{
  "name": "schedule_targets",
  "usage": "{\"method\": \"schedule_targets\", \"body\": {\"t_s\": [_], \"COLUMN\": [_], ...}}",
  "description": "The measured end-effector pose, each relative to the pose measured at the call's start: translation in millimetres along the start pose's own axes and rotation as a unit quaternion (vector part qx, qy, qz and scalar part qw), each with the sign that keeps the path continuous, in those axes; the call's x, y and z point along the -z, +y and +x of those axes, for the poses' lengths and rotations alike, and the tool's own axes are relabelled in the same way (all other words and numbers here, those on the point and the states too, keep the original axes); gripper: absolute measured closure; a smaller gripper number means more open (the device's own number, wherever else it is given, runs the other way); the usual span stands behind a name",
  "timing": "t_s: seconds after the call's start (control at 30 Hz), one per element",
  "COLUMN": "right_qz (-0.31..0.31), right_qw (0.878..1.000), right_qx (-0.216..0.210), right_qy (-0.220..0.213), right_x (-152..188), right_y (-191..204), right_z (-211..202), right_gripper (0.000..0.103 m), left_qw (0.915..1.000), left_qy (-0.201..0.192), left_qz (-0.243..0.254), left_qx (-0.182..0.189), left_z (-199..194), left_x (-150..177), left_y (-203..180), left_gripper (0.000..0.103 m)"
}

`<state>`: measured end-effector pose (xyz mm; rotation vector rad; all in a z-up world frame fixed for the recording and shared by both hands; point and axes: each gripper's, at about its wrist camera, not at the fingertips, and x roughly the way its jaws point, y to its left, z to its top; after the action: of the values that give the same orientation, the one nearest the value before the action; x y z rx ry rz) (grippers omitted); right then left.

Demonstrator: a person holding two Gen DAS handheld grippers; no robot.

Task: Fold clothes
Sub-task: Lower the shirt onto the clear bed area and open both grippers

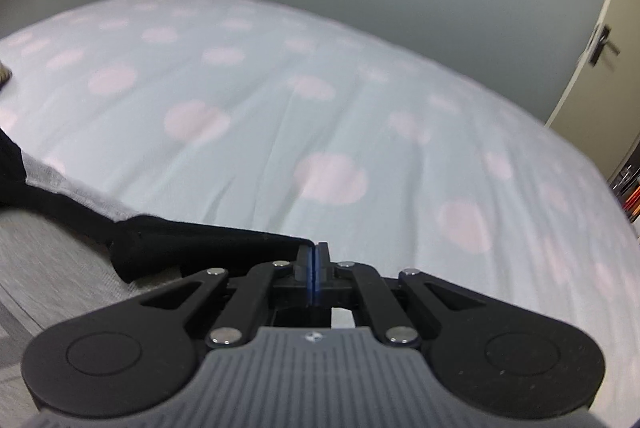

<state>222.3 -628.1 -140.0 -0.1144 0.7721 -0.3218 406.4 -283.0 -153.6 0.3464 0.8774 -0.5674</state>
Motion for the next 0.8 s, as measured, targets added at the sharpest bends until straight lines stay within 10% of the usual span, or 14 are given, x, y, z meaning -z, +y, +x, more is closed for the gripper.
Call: {"method": "schedule_targets", "body": {"t_s": [0.5, 0.8], "right_qz": [0.065, 0.032], "right_qw": [0.997, 0.994], "right_qx": [-0.035, -0.103], "right_qy": [0.028, -0.013], "right_x": [2, 14], "right_y": [-20, 6], "right_z": [9, -46], "right_gripper": [0.065, 0.086], "left_qw": [0.9989, 0.9972], "left_qy": [-0.011, -0.053], "left_qz": [-0.043, -0.012], "left_qx": [0.015, 0.052], "left_z": [-15, -61], "left_x": [0, 22], "left_y": [15, -14], "left_gripper": [0.067, 0.064]}}
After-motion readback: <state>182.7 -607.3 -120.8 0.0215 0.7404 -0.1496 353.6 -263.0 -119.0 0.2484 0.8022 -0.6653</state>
